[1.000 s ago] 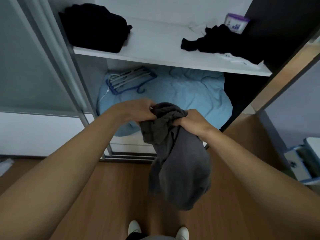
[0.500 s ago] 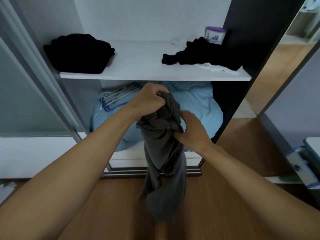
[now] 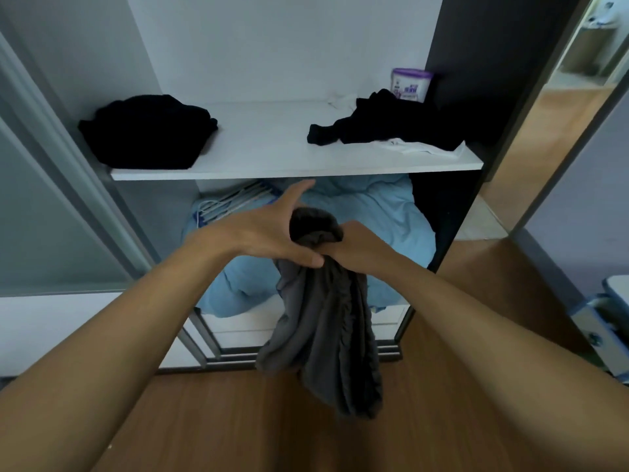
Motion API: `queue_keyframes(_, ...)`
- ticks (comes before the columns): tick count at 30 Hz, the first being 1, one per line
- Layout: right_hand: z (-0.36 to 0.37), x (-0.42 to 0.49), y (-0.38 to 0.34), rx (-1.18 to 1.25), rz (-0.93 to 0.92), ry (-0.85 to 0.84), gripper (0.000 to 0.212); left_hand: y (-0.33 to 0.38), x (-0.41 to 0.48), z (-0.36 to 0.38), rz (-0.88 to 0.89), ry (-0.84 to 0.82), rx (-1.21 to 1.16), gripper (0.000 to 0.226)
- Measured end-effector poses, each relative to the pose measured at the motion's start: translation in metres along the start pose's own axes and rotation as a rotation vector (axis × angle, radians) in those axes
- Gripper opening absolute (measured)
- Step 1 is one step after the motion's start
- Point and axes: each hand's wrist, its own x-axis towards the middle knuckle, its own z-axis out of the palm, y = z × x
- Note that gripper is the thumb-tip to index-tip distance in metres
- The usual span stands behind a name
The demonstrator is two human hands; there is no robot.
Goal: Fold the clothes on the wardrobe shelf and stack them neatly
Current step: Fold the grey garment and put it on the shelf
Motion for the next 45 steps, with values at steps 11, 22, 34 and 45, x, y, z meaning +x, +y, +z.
queue_keyframes(11,0.003,-0.007,0.042,-0.003,0.062,-0.027,0.02,0.001,0.018,-0.019,0.044,0.488,0.106,0.04)
queue_keyframes(22,-0.013,0.004,0.045,-0.006,0.163,0.202,0.032,-0.073,0.003,-0.045,-0.093,0.367,0.271,0.034)
queue_keyframes(34,0.0,0.004,-0.009,0.036,0.142,0.106,0.031,-0.109,-0.002,0.035,-0.063,-0.19,0.088,0.058)
queue_keyframes(45,0.001,-0.024,0.012,-0.175,0.095,-0.06,0.041,-0.063,0.021,0.054,-0.047,0.215,0.033,0.012)
